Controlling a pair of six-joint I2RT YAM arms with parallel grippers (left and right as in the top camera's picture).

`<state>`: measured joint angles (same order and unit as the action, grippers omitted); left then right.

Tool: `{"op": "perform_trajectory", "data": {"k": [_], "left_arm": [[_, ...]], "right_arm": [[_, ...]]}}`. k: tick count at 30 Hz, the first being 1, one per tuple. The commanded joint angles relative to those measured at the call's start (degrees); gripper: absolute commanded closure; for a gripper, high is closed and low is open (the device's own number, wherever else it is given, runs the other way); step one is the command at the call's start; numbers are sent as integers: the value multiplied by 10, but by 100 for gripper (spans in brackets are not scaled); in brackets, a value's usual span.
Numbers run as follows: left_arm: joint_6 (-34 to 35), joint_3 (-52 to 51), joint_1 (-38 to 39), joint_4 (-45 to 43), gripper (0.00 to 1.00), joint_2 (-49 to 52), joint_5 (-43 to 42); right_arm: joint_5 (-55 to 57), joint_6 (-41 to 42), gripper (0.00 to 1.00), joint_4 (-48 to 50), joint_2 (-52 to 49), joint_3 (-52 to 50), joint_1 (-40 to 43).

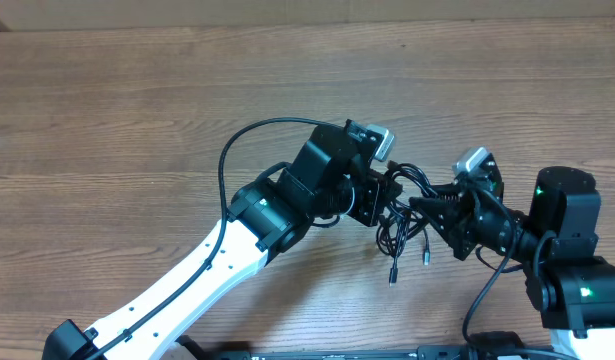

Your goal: Untangle cables

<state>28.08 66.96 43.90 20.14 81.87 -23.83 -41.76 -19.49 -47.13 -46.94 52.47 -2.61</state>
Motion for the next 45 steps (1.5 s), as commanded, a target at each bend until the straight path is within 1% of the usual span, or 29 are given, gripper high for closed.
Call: {"op": "perform_trajectory", "data": {"k": [1,2,3,4,5,6,7,8,9,10,14,16,17,21,23,24,25,28,29,30,32,34,35,38,42,45], "left_arm": [[-9,23,4,-5,96,-14,-12],[-9,23,4,-4,96,-14,-12],[-9,23,4,-2,95,-14,-12],[-9,23,3,0,91,-14,-12],[-10,23,3,3,80,-14,-11],[-13,23,4,7,65,-14,-11],[-16,23,3,12,43,-14,-11],[-19,23,3,16,31,-14,-11],[-23,23,3,19,13,-14,-11],[-25,23,2,24,0,-14,-11],[-24,23,-13,49,0,-26,-13],[-19,23,-21,56,0,-37,-15],[-5,23,-26,58,0,-50,-18],[42,23,-28,55,0,-85,-17],[88,23,-28,54,0,-98,-17],[124,23,-28,54,0,-102,-17],[152,23,-27,54,0,-102,-17],[225,23,-28,53,0,-101,-8],[263,23,-28,53,4,-100,2],[296,23,-28,53,13,-100,10],[360,23,-27,49,25,-100,21],[407,23,-28,43,34,-100,23],[425,23,-27,41,35,-100,28],[482,23,-27,33,35,-100,35],[519,23,-26,30,30,-100,35],[537,23,-26,30,29,-99,35]], "right_arm": [[-14,-3,92,2,2,12,1],[-14,-3,96,2,2,12,1],[-14,-2,96,2,2,12,1],[-14,-1,96,2,2,12,1],[-14,0,96,1,2,12,1],[-14,-1,97,1,2,12,1],[-14,0,96,2,2,12,1],[-13,-1,96,2,2,12,1],[-12,0,96,3,2,12,1],[-8,3,96,3,2,12,1],[71,56,96,5,2,12,1],[81,62,96,7,2,12,1],[81,64,96,10,2,12,1],[83,126,96,49,2,12,1],[82,171,96,76,2,12,1],[82,210,96,99,2,12,1],[82,232,96,114,2,12,1],[48,255,96,154,2,12,1],[23,255,96,171,2,12,1],[5,258,96,183,2,12,1],[-10,284,96,203,2,12,1],[-10,300,96,214,2,12,1],[-14,300,96,219,2,12,1],[-47,299,96,228,2,12,1],[-49,300,96,228,2,12,1],[-66,300,96,229,2,12,1]]}}
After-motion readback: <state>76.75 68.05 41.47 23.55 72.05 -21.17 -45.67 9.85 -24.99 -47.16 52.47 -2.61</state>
